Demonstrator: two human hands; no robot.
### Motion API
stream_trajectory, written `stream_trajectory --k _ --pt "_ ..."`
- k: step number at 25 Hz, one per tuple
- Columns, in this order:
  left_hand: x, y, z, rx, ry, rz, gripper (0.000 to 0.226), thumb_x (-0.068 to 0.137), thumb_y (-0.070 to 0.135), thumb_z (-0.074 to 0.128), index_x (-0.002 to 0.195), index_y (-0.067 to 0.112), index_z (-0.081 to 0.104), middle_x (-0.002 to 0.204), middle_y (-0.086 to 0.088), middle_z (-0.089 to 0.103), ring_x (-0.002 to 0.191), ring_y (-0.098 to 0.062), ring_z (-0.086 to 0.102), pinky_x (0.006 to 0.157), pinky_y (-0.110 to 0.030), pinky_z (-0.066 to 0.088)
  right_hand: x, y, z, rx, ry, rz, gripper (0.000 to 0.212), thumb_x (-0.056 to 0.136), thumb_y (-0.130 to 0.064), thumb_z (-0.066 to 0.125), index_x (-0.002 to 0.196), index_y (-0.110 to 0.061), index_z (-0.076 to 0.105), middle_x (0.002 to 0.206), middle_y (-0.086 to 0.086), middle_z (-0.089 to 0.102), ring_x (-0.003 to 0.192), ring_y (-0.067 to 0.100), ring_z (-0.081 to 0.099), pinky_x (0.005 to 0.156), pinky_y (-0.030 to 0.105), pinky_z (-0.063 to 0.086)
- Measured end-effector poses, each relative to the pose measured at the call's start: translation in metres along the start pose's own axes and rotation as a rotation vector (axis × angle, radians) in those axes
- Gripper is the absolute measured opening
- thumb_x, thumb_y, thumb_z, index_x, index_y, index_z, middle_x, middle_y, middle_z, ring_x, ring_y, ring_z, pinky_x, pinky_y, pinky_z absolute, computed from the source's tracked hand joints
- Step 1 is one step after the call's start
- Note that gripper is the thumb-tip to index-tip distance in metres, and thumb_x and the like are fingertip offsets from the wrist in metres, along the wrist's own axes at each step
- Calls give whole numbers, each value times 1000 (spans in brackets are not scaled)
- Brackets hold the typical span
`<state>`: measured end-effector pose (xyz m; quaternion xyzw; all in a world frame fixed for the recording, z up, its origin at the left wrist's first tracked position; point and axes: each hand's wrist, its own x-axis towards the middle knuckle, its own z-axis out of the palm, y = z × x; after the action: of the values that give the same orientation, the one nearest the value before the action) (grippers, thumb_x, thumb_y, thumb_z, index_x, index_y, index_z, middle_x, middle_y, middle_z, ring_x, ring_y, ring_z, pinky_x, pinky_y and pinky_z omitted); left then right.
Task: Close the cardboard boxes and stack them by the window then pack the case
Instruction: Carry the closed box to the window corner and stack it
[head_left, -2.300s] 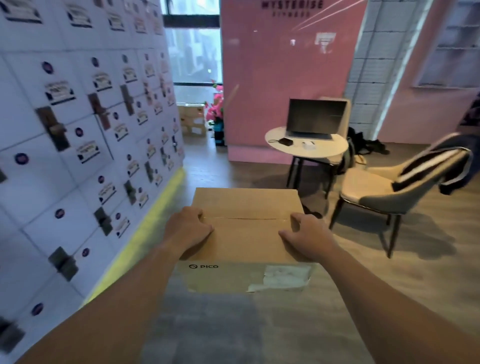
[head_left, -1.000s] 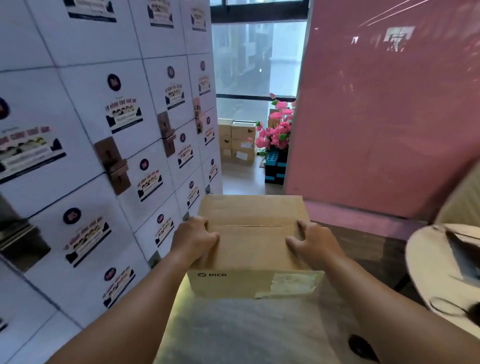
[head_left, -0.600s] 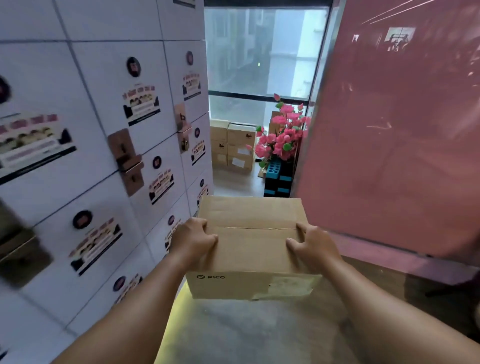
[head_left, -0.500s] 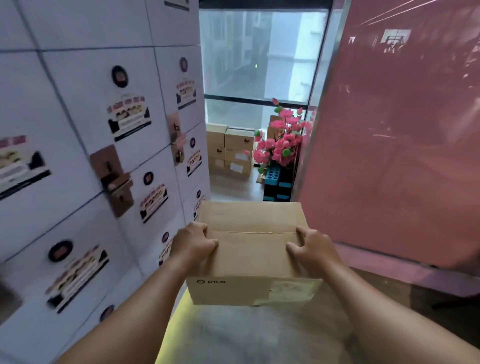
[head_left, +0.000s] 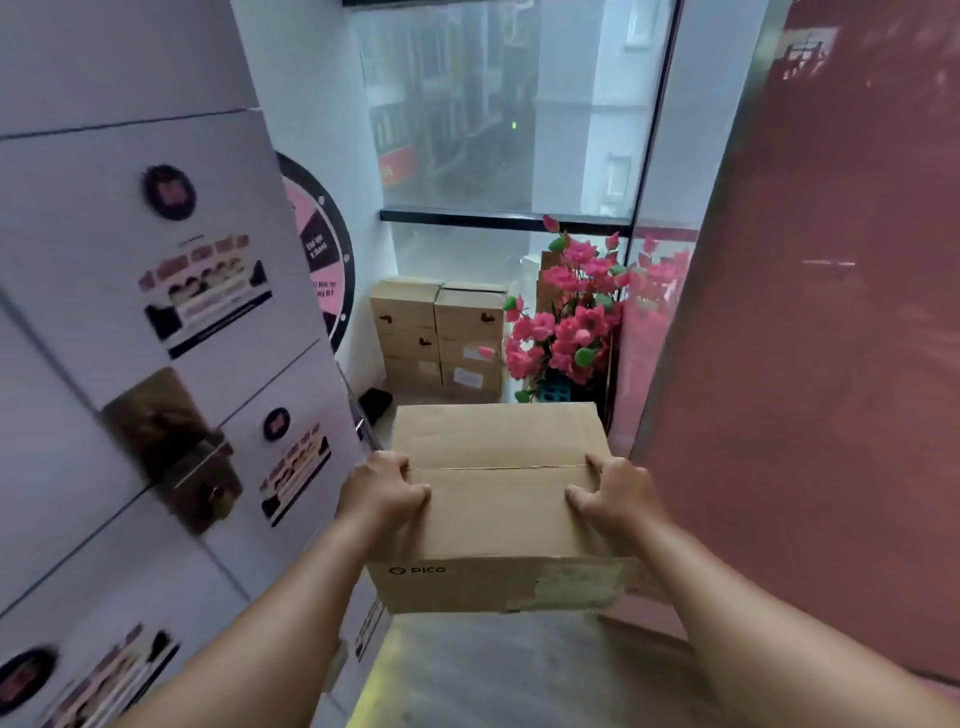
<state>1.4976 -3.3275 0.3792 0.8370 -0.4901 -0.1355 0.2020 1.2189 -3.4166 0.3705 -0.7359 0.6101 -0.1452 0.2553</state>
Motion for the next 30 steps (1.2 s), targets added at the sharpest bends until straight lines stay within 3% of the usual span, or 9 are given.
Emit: stream_trajectory --k 6,9,11,14,17,19,22,26,30 --pt "162 40 -2 -54 54 -63 38 78 36 74 109 14 71 109 -6 71 101 -26 65 73 -26 43 179 -38 -21 40 -6 -38 69 80 -46 68 143 -21 53 130 8 66 117 31 61 93 37 48" --pt "256 47 0 -47 76 -45 18 79 33 72 93 23 66 107 -9 71 100 -28 65 78 -31 49 273 -59 -14 61 -14 -42 67 80 -44 67 142 -21 54 126 8 67 114 32 62 91 37 49" --pt "325 46 5 -48 79 -27 15 80 28 69 88 15 67 99 -8 71 94 -29 65 78 -34 51 338 -73 -5 63 -25 -53 63 80 -44 68 138 -21 58 121 8 69 110 30 64 86 35 48" --pt "424 45 12 -56 57 -33 9 78 16 61 76 7 63 75 -6 64 76 -28 61 58 -32 44 430 -95 5 62 -51 -42 57 81 -41 68 133 -18 61 118 6 70 106 28 65 86 34 51" --pt "507 47 16 -103 42 -72 20 74 6 55 60 12 43 59 -3 50 64 -30 50 49 -32 27 514 -120 6 34 -57 -30 57 80 -40 67 132 -18 62 120 7 69 109 30 65 88 35 50" --pt "568 51 13 -117 30 -72 16 76 7 55 62 14 50 65 -2 56 71 -31 54 53 -32 32 572 -137 5 28 -59 -31 63 80 -41 67 139 -20 57 123 6 69 113 30 64 89 35 49" --pt "652 55 9 -102 66 -78 15 80 10 56 87 15 68 87 -3 67 86 -29 57 64 -30 37 652 -155 12 51 -77 -36 69 82 -40 68 145 -18 51 132 6 65 120 29 60 96 36 48" --pt "768 57 14 -106 56 -93 18 77 5 52 81 9 69 81 -7 69 77 -25 58 56 -27 41 771 -176 31 75 -97 -69 69 84 -39 69 146 -16 50 135 7 63 124 29 58 100 34 46" --pt "884 64 10 -123 78 -140 28 80 5 53 90 22 75 90 2 73 83 -20 62 59 -24 42 894 -202 40 84 -139 -104 69 84 -42 68 146 -18 50 134 6 64 122 28 59 96 33 47"
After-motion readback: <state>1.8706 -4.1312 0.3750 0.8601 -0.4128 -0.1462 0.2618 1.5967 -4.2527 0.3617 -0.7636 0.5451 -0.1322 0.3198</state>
